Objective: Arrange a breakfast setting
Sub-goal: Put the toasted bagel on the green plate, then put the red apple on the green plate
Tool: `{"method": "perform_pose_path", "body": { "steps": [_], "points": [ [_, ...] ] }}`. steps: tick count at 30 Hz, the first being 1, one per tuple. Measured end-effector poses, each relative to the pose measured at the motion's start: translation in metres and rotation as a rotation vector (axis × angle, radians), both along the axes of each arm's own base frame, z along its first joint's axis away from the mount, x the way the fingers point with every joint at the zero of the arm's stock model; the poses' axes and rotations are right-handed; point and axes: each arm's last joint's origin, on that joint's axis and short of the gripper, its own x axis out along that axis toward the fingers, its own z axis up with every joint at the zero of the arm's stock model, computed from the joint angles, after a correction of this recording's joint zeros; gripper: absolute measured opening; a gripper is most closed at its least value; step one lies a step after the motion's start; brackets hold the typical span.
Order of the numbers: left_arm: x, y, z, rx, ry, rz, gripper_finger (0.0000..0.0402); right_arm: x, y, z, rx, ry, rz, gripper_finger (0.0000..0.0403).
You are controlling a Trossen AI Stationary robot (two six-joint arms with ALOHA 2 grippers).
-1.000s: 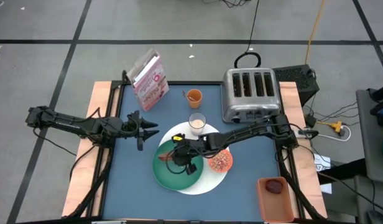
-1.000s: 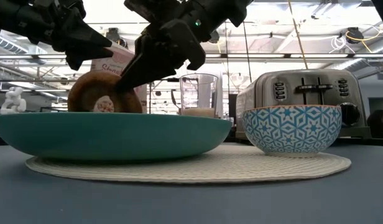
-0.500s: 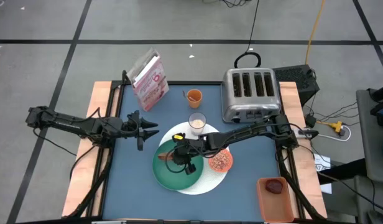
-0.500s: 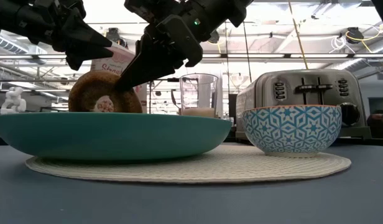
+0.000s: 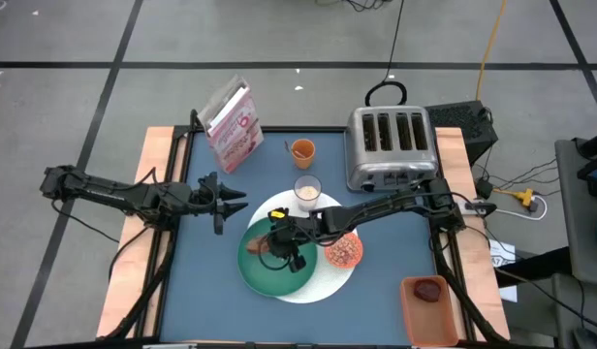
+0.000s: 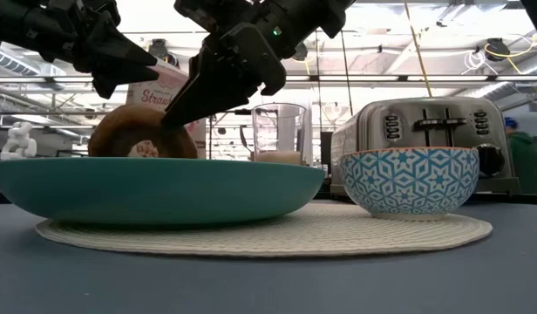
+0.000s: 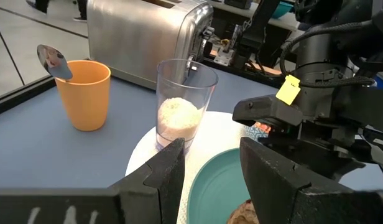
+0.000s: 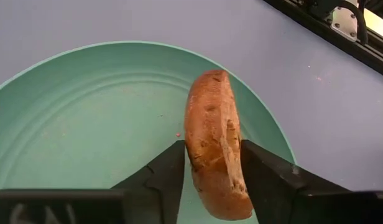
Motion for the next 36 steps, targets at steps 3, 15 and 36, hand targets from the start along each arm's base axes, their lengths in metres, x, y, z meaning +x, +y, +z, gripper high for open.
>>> {"method": "perform_pose_path", "body": {
  "steps": [3,15,36],
  "points": [
    [0.000,0.000,0.000,0.000,0.000,0.000,0.0159,0.000,0.000,0.000,0.006,0.001,-0.004,0.0163],
    [0.000,0.000,0.000,0.000,0.000,0.000,0.0159,-0.001,0.002,-0.001,0.023,0.018,0.018,0.0211],
    [0.000,0.000,0.000,0.014,0.002,-0.003,0.0159,-0.053,-0.007,0.060,0.091,0.211,-0.090,0.0259]
  ]
}}
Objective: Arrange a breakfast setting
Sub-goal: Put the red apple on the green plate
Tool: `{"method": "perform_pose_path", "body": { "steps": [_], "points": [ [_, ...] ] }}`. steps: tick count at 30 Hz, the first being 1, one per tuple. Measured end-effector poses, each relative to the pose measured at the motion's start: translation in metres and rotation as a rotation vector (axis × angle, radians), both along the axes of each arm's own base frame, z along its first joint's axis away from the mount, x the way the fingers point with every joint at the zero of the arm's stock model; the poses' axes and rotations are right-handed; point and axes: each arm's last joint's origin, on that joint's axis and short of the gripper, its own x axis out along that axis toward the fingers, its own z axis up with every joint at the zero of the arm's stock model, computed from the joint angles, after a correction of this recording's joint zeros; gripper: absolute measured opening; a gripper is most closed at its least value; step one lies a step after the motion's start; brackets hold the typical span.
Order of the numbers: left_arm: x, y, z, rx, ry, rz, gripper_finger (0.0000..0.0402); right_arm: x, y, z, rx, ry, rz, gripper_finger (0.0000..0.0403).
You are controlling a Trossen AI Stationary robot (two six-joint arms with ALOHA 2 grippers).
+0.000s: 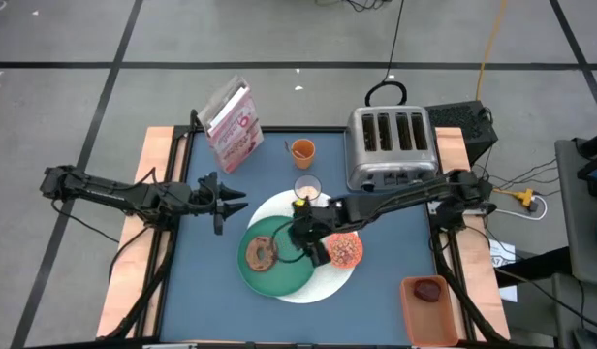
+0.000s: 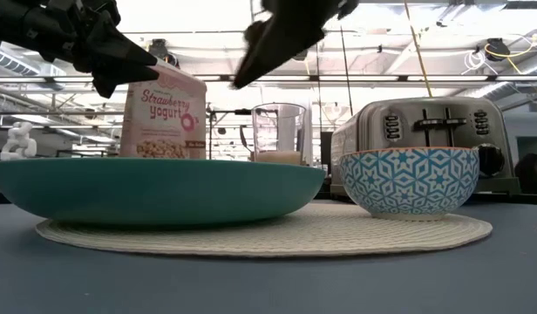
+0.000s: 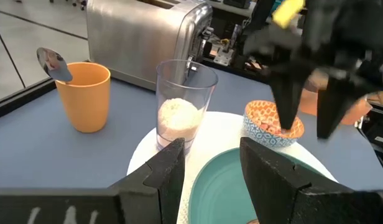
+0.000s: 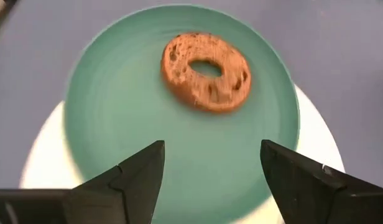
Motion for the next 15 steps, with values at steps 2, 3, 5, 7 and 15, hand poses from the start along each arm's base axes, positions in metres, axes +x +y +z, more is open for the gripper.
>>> {"method": "perform_pose_path", "body": {
  "steps": [2,3,5,7,15],
  "points": [
    [0.000,0.000,0.000,0.002,0.000,-0.001,0.0159,-0.010,-0.002,0.013,0.030,0.014,-0.040,0.0259],
    [0.000,0.000,0.000,0.003,0.001,-0.001,0.0159,-0.015,-0.003,0.019,0.045,0.022,-0.063,0.0259],
    [0.000,0.000,0.000,0.003,0.000,-0.001,0.0159,-0.023,-0.004,0.029,0.084,0.028,-0.112,0.0259],
    [0.000,0.000,0.000,0.005,0.001,-0.001,0.0159,-0.030,-0.005,0.039,0.121,0.022,-0.154,0.0260],
    [0.000,0.000,0.000,0.010,0.002,-0.002,0.0159,-0.043,-0.008,0.061,0.334,0.010,-0.401,0.0272]
  ]
}}
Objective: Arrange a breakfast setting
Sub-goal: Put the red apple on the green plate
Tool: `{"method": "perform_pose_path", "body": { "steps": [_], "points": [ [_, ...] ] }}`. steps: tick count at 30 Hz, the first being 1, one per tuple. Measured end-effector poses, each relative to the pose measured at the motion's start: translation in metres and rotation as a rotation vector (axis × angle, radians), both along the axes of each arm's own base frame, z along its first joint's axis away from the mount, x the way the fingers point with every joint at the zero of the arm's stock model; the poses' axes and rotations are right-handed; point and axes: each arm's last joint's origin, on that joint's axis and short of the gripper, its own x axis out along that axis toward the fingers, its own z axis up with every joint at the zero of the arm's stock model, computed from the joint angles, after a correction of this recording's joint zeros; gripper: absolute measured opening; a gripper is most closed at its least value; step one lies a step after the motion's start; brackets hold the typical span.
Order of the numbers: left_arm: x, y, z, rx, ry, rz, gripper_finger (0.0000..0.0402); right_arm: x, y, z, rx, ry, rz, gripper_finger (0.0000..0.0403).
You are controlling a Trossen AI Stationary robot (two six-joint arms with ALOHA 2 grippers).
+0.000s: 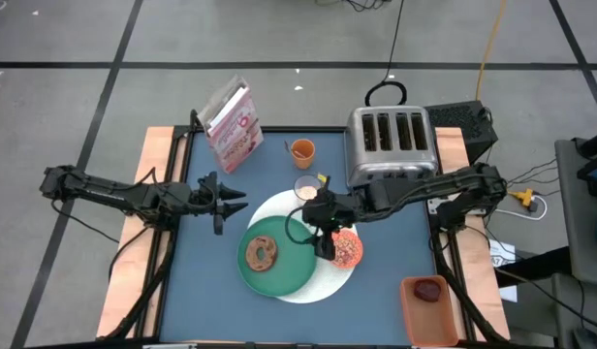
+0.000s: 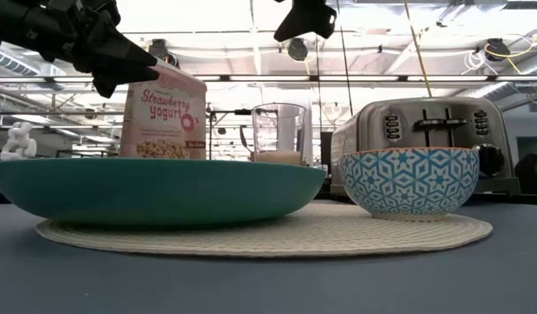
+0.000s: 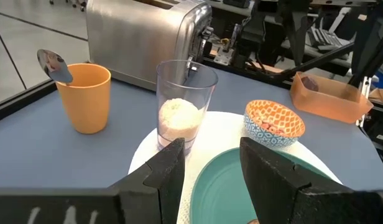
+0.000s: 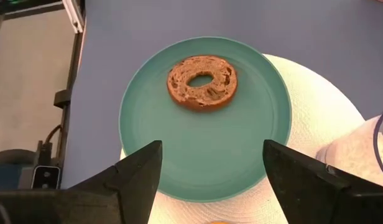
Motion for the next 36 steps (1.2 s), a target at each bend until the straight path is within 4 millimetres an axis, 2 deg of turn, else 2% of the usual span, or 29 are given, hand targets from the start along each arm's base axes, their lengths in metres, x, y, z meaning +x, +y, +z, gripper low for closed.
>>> {"method": "perform_pose_path", "body": {
  "steps": [12,18,22,26,30,36],
  "points": [
    [0.000,0.000,0.000,0.003,0.000,-0.001,0.0159,-0.002,0.000,-0.002,-0.012,0.030,0.014,0.0270],
    [0.000,0.000,0.000,0.003,0.001,-0.001,0.0159,-0.005,0.004,-0.004,-0.098,0.035,0.150,0.0295],
    [0.000,0.000,0.000,0.002,0.001,-0.001,0.0159,-0.007,0.010,-0.004,0.033,0.049,0.287,0.0321],
    [0.000,0.000,0.000,0.002,0.001,-0.001,0.0159,-0.007,0.012,-0.006,0.112,0.082,0.282,0.0335],
    [0.000,0.000,0.000,0.002,0.001,-0.001,0.0159,-0.014,0.010,-0.011,0.154,0.190,0.214,0.0336],
    [0.000,0.000,-0.001,0.002,0.013,0.000,0.0159,-0.046,0.015,-0.017,0.070,0.473,0.202,0.0335]
  ]
}}
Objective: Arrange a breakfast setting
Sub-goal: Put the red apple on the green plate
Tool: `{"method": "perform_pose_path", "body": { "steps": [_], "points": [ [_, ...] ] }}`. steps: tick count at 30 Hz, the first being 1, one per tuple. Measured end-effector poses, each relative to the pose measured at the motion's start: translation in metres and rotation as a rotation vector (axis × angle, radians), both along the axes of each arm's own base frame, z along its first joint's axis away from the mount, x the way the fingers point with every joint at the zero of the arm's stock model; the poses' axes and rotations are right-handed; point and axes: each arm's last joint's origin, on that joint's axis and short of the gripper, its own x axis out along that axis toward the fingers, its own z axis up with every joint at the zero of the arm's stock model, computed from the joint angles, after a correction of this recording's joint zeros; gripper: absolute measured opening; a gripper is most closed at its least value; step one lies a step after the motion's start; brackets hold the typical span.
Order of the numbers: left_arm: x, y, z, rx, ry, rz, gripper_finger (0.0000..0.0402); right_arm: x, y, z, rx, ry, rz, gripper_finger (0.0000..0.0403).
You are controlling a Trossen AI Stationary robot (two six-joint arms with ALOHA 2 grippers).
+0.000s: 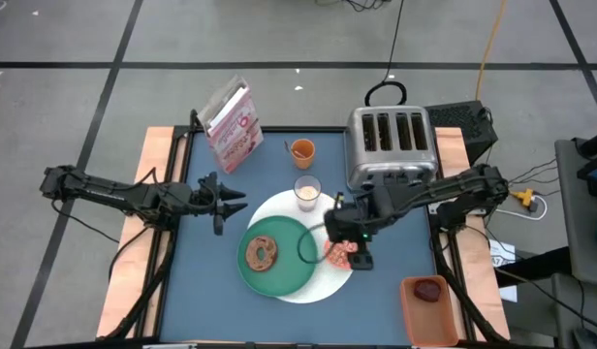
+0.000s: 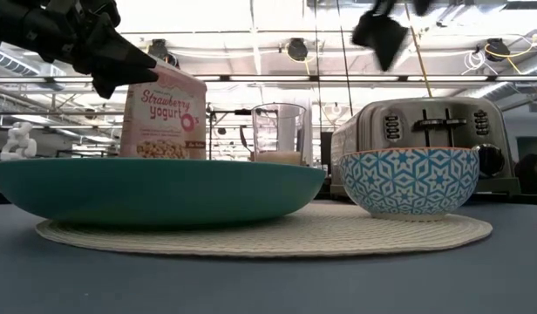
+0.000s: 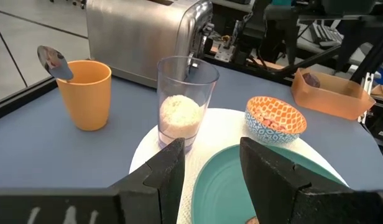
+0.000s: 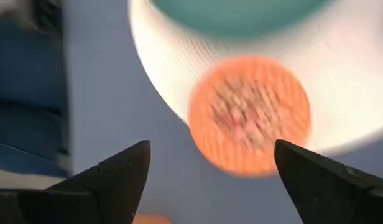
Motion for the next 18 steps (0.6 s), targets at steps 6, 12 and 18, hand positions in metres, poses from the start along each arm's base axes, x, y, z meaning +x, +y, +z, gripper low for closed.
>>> {"method": "perform_pose_path", "body": {
  "steps": [6,12,18],
  "points": [
    [0.000,0.000,-0.001,-0.010,0.007,0.003,0.0159,-0.033,0.028,0.010,-0.149,0.075,-0.006,0.0334],
    [0.000,0.000,-0.001,-0.010,0.007,0.003,0.0159,-0.069,0.057,0.030,-0.176,0.030,-0.073,0.0334],
    [0.000,0.000,-0.001,-0.010,0.007,0.003,0.0159,-0.102,0.074,0.041,-0.237,0.021,-0.160,0.0334]
  ]
}}
